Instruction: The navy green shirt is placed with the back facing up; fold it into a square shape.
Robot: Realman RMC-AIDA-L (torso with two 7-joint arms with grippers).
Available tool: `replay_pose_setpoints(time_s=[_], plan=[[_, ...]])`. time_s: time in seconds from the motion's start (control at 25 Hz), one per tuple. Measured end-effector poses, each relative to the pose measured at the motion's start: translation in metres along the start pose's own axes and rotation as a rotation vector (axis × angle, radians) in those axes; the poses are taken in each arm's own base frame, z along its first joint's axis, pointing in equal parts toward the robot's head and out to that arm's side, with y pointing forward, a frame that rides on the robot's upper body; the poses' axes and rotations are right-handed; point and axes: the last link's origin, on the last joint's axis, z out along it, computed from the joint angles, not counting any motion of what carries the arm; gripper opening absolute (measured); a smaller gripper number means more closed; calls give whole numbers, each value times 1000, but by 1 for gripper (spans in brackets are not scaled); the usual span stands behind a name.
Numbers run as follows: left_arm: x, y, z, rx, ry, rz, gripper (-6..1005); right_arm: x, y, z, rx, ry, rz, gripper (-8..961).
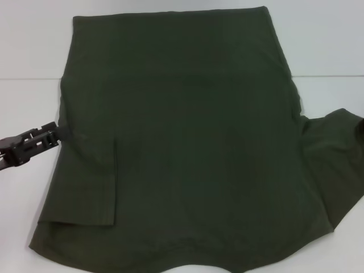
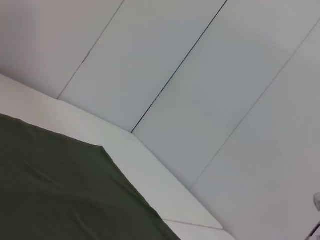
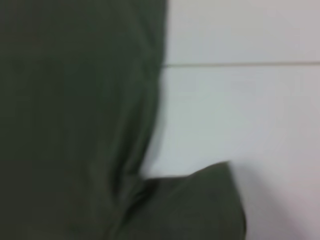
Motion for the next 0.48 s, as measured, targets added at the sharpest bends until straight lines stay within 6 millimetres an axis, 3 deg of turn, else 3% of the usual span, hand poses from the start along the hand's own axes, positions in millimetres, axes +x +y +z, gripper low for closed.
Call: replay_pose_setpoints(time_s=[0.28, 0.48], plan=[[3, -2, 0, 9, 11, -2, 697, -12, 18, -40, -55, 26, -40, 13], [5, -2, 3, 6, 14, 0, 694, -29, 48, -45, -107, 35, -95, 13]])
